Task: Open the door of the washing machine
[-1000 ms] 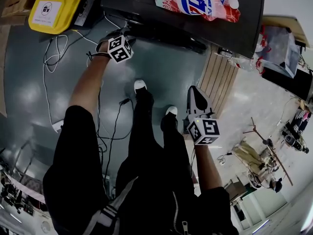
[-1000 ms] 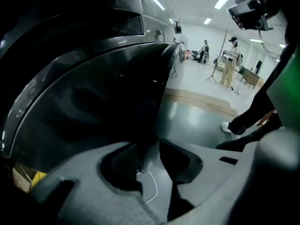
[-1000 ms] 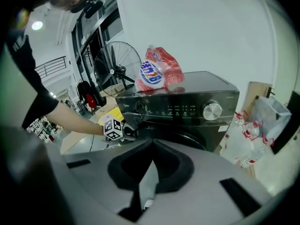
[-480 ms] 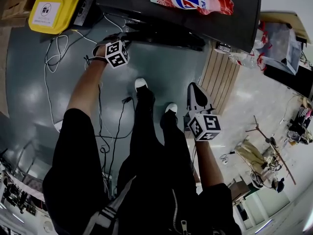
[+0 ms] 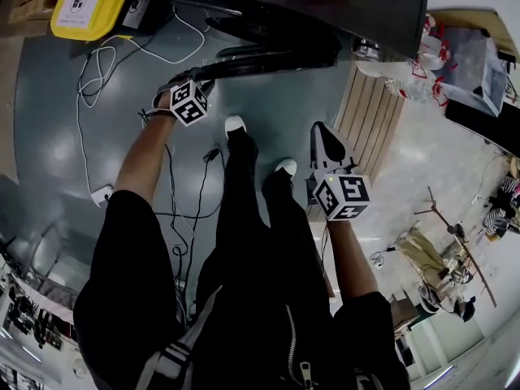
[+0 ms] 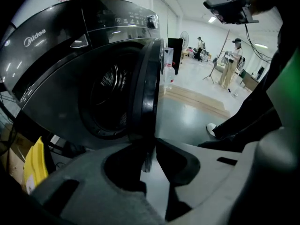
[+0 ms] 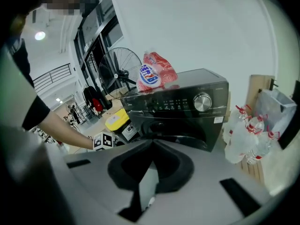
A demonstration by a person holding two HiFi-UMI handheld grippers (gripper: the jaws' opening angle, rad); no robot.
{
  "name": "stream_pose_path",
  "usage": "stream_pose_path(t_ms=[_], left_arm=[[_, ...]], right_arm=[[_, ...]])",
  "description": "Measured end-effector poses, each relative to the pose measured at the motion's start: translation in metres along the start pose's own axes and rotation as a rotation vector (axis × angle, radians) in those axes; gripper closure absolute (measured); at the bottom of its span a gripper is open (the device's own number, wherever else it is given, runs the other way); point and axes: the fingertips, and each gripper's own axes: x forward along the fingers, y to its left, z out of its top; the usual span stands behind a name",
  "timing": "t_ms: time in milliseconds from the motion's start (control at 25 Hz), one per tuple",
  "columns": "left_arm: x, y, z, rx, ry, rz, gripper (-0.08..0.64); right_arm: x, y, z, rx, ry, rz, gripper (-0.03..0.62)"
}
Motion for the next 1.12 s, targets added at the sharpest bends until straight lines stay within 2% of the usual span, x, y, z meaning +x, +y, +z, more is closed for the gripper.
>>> stream_pose_path(t_ms=[360,640,920,1120], left_arm=[[-0.001,-0.109,-0.002,-0.128,0.011,-0.049,0.482],[0.008,-0.196,0.017,-0.208,-0.007,-0.1,0.469],[0.023,-0.263,0.048,-0.4,-0.089,-0.091,0.463],[0.03,-0.309,0.076,-0.518,-0.107,-0.06,0.459]], right_arm=[[-0.048,-0.014,-0.029,0.015,-0.022,0.031,0.589],[-0.089,-0.035,-0.06,0.037,-0.044,0.03,0.588],[-0.136,-0.058,-0.09,0.056,-0.064,-0.002,0.588],[-0.17,-0.077,-0.11,0.101,-0.083,-0.051,0.589]])
